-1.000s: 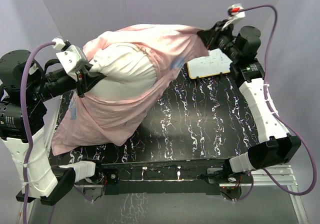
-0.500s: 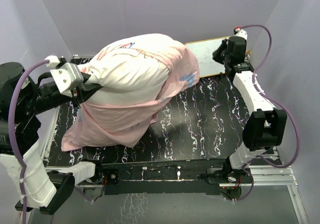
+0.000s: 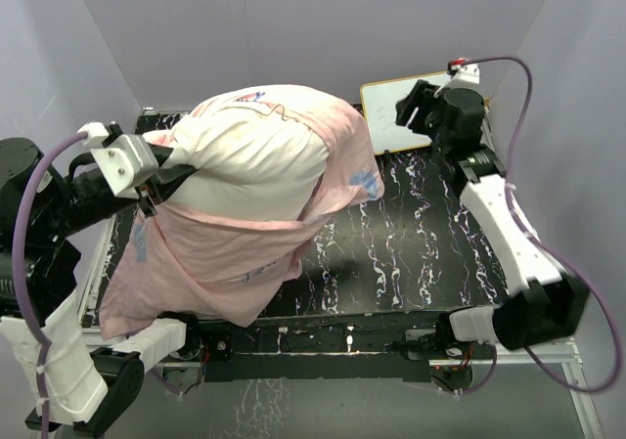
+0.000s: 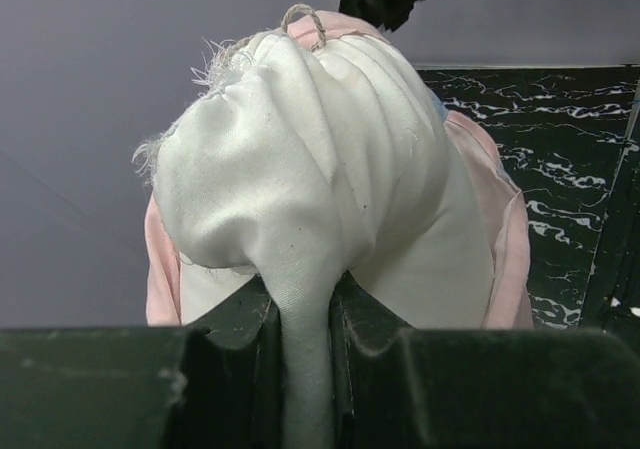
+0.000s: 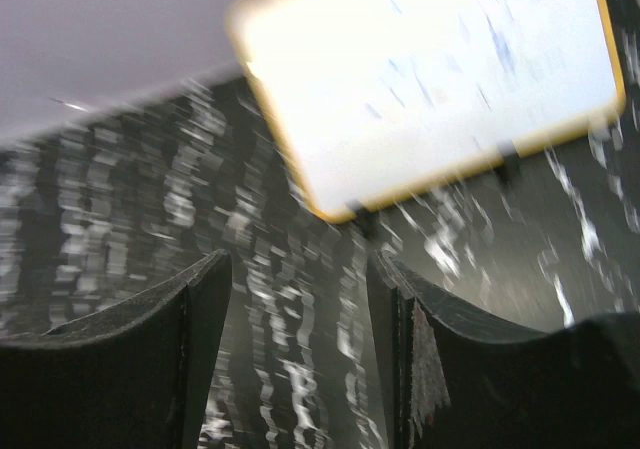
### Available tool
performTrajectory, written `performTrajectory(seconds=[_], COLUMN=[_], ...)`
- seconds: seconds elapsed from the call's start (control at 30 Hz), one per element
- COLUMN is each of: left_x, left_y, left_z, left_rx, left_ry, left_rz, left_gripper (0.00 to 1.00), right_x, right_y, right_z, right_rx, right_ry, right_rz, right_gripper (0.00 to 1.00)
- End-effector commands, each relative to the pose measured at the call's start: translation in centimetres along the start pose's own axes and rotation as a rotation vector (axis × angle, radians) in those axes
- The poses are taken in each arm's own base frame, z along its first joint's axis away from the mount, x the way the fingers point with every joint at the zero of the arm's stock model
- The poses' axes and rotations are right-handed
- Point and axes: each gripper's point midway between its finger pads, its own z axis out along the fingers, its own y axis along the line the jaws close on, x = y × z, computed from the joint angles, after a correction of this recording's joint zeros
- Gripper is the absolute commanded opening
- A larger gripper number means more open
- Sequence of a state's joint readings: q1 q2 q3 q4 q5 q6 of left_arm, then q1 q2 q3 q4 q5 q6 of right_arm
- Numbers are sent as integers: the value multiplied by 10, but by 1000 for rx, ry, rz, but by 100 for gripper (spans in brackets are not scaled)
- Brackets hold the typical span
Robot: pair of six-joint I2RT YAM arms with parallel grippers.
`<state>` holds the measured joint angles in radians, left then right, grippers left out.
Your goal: Remove the pillowcase from the pillow
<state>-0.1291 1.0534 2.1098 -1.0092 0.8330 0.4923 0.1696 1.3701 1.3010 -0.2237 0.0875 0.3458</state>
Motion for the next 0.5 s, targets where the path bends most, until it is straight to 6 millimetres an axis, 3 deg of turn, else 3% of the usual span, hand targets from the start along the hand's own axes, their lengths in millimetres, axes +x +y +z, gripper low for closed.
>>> performTrajectory(seconds=[0.0, 0.03, 0.17, 0.37, 0.47], left_x=[-10, -9, -6, -7, -9], left_y=[25, 27, 30, 30, 30], left_z=[10, 12, 14, 12, 10], left_rx=[-63, -65, -70, -80, -82], left_ry=[-45, -41, -34, -29, -27], left_rz=[56, 50, 39, 34, 38], left_gripper=[0, 0, 0, 0, 0], right_x=[-140, -142, -128, -79, -64], right_y=[86, 102, 155, 219, 232], right_z=[-112, -129, -165, -191, -193], right_rx=[-231, -273, -370, -437, -410], right_ry=[-463, -488, -503, -487, -490], right_rz=[-91, -111, -185, -341, -401], right_gripper=[62, 62, 64, 67, 67])
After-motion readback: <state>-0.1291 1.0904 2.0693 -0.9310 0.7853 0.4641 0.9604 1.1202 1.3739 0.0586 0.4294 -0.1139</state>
